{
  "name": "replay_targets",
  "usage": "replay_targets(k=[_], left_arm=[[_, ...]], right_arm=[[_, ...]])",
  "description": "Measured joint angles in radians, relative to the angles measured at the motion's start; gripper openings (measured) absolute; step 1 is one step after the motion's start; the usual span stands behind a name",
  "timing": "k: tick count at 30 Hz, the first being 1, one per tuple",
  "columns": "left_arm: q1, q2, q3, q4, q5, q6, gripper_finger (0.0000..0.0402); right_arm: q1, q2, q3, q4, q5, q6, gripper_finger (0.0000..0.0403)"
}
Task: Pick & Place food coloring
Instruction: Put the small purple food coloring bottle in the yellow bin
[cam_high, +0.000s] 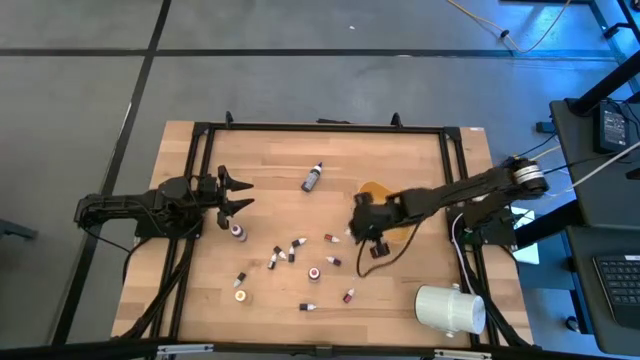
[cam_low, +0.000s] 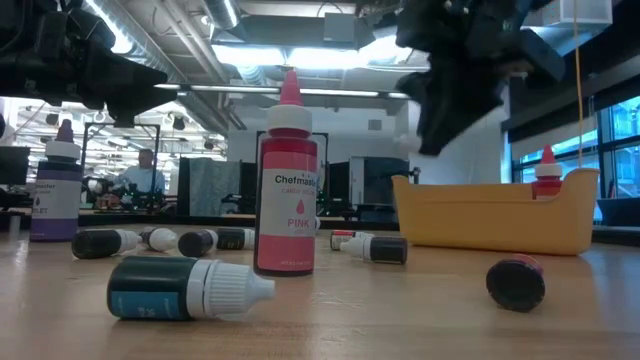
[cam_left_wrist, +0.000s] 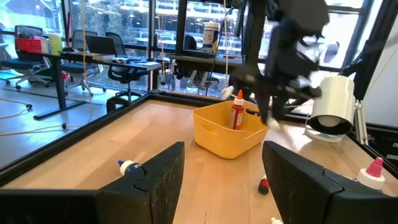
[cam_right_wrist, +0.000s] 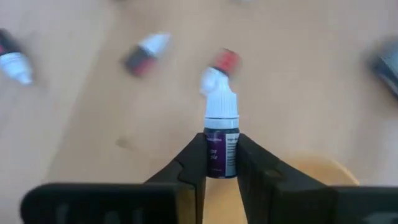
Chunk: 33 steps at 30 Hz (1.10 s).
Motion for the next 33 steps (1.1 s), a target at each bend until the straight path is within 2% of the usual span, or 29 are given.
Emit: replay_targets(k=[6,14,25,33], left_arm=[[0.0,0.0,0.0,0.0,0.0,0.0,0.0212],[0.0,0.0,0.0,0.0,0.0,0.0,0.0212],[0.0,0.001,0.0,0.0,0.0,0.001,0.0212],[0.0,0.001,0.0,0.0,0.0,0.001,0.0212]], right_arm=[[-0.089,-0.081,0.001,-0.151,0.073,0.206,0.0069],[-0.188,0.015,-0.035,-0.155,0.065,0.305,0.0073],[-0.231,0.171,-0.05,-0.129,0.064,0.324,0.0081],[-0.23,0.187,-0.05,-0.136,0.029,0.28,0.0082]])
